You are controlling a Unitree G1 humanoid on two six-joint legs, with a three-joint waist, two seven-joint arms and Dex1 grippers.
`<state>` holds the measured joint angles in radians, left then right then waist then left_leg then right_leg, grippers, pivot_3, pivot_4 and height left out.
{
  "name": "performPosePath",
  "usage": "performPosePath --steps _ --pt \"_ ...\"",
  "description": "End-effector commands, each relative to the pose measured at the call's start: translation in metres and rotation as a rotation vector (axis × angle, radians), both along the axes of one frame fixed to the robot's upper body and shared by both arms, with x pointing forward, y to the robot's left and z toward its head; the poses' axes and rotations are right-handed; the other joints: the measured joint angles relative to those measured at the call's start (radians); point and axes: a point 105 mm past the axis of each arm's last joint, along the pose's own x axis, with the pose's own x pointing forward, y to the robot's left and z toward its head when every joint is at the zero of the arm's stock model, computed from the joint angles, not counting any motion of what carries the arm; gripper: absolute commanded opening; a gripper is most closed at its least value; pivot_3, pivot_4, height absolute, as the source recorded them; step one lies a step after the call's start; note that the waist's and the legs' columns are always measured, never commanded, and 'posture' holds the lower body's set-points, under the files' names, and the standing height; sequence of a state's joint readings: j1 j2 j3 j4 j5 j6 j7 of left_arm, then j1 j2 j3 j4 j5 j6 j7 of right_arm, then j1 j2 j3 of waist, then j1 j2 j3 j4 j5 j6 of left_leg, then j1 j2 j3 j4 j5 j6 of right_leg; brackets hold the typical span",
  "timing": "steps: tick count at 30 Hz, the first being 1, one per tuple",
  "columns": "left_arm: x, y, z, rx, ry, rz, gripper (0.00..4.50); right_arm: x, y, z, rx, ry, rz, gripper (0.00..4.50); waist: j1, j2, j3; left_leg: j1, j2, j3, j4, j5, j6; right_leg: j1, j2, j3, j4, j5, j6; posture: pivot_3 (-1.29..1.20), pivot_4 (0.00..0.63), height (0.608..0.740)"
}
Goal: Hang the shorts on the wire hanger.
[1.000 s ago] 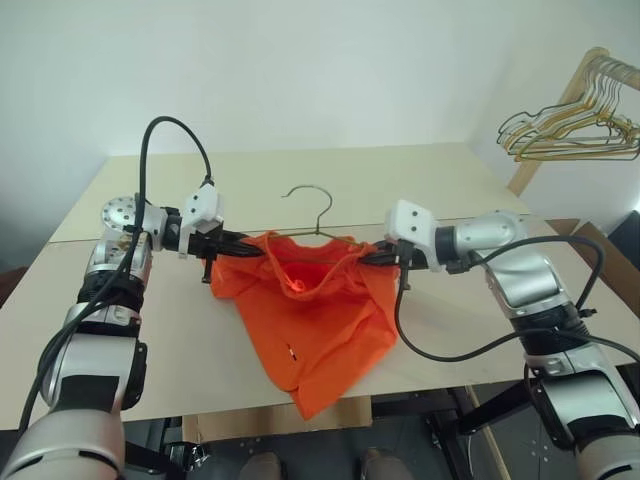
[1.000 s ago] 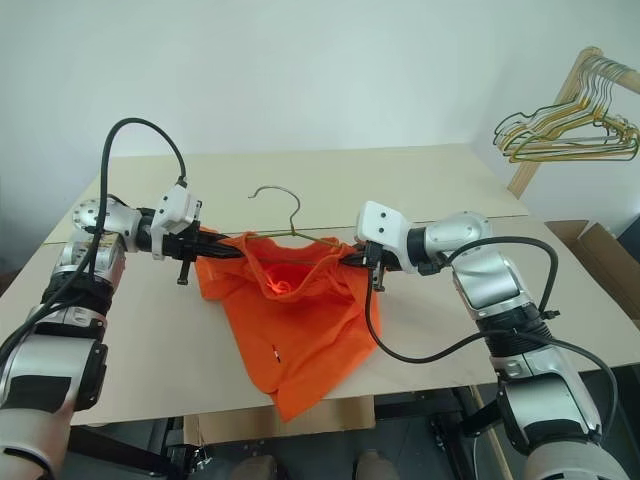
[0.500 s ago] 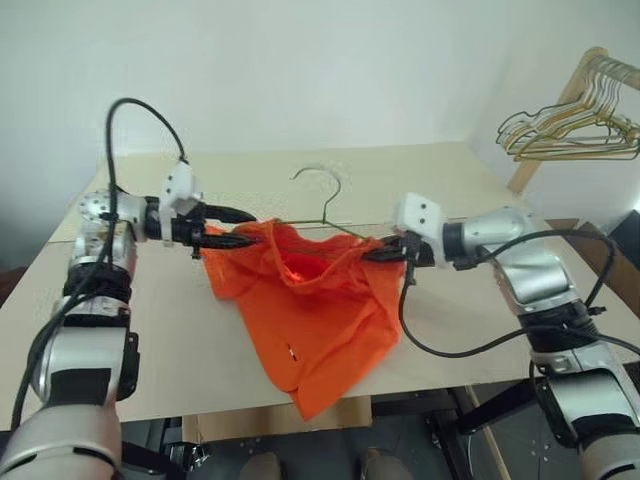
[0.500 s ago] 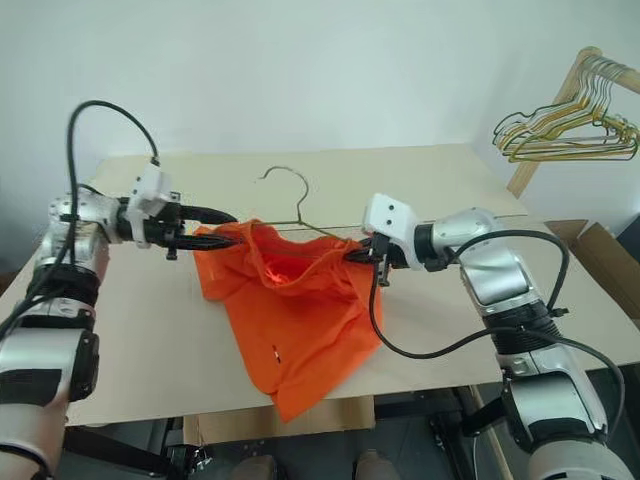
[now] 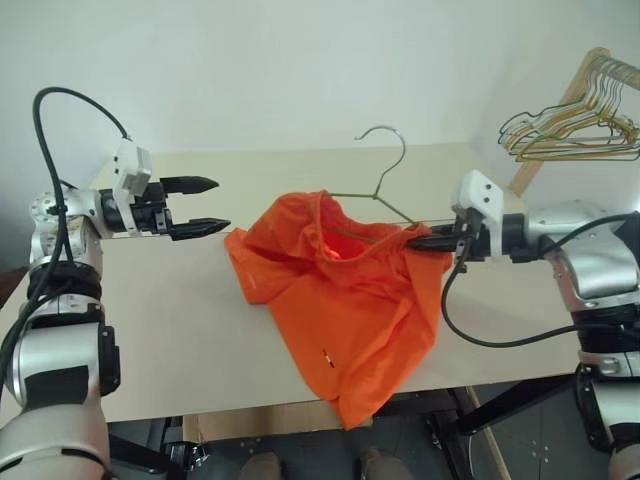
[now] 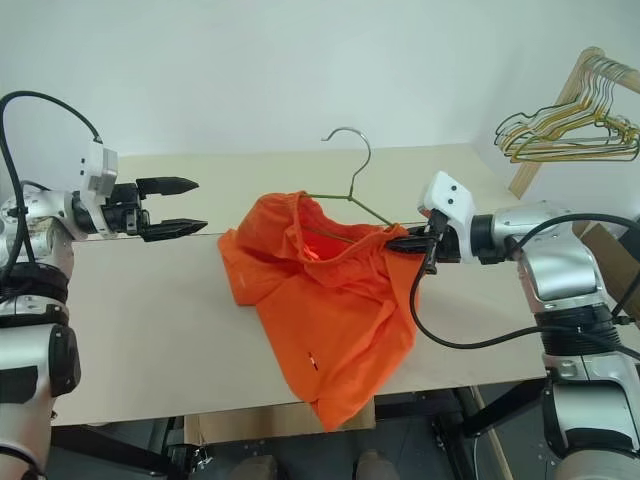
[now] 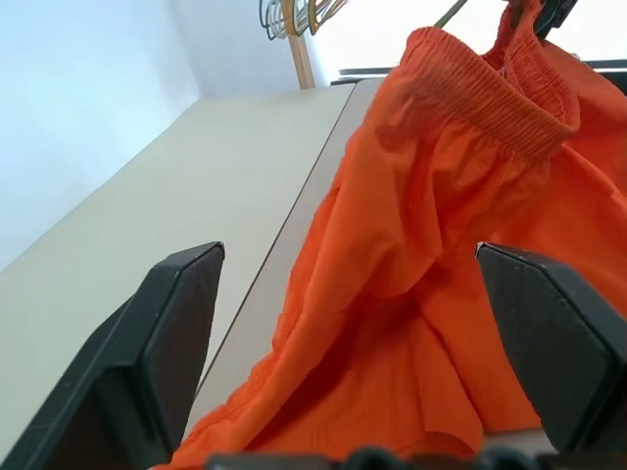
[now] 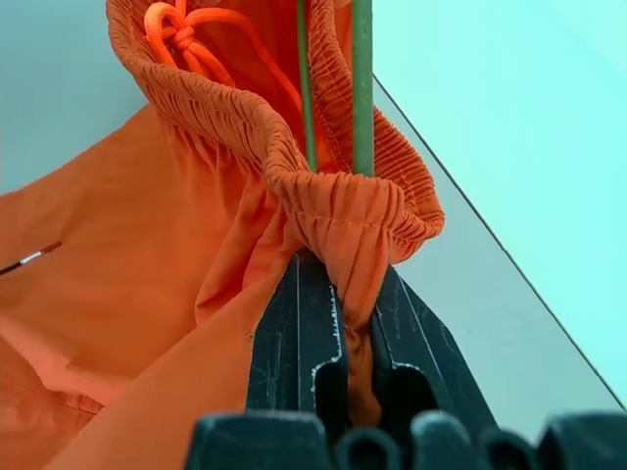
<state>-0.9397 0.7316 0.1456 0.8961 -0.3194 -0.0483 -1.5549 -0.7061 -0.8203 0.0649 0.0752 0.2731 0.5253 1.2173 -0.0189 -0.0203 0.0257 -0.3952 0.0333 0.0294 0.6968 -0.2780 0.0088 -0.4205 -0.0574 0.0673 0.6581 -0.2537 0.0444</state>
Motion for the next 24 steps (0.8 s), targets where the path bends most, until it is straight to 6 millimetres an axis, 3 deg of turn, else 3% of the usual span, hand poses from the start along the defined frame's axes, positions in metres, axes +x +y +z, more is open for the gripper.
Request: performPosePath --steps 1,8,12,16,24 --pt "-0.007 -0.008 0.023 -0.101 -0.077 -0.037 4.47 0.006 -0.013 0.025 0.068 -0.031 -0.102 0.00 -0.002 0.000 0.000 0.000 0.000 0.000 0.000 0.000 0.000 0.000 0.000 0.000 0.000 0.000 0.000 0.00 0.000 0.740" --pt "-0.035 -0.026 0.040 -0.291 -0.117 -0.109 4.47 0.007 -0.050 0.023 0.105 0.101 -0.355 0.00 -0.002 0.000 0.000 0.000 0.000 0.000 0.000 0.000 0.000 0.000 -0.001 0.000 0.000 0.000 0.000 -0.02 0.000 0.740" --pt "-0.047 -0.033 0.033 -0.300 -0.111 -0.094 4.47 0.003 -0.081 0.022 0.149 0.189 -0.574 0.00 -0.002 0.000 0.000 0.000 0.000 0.000 0.000 0.000 0.000 0.000 -0.001 0.001 0.001 0.000 0.000 -0.03 0.000 0.740" --pt "-0.052 -0.038 0.031 -0.337 -0.098 -0.075 4.47 -0.001 -0.121 0.026 0.174 0.226 -0.828 0.00 -0.002 0.001 0.000 0.001 0.000 0.001 0.000 0.000 0.000 0.001 -0.001 0.001 -0.002 0.000 0.000 -0.06 0.000 0.740" --pt "-0.052 -0.045 0.030 -0.396 -0.092 -0.078 4.47 -0.021 -0.176 0.032 0.113 0.204 -1.171 0.00 -0.024 0.005 -0.003 0.003 -0.001 0.002 -0.001 0.000 0.000 0.002 -0.001 0.002 -0.006 0.000 0.000 -0.10 0.000 0.740"
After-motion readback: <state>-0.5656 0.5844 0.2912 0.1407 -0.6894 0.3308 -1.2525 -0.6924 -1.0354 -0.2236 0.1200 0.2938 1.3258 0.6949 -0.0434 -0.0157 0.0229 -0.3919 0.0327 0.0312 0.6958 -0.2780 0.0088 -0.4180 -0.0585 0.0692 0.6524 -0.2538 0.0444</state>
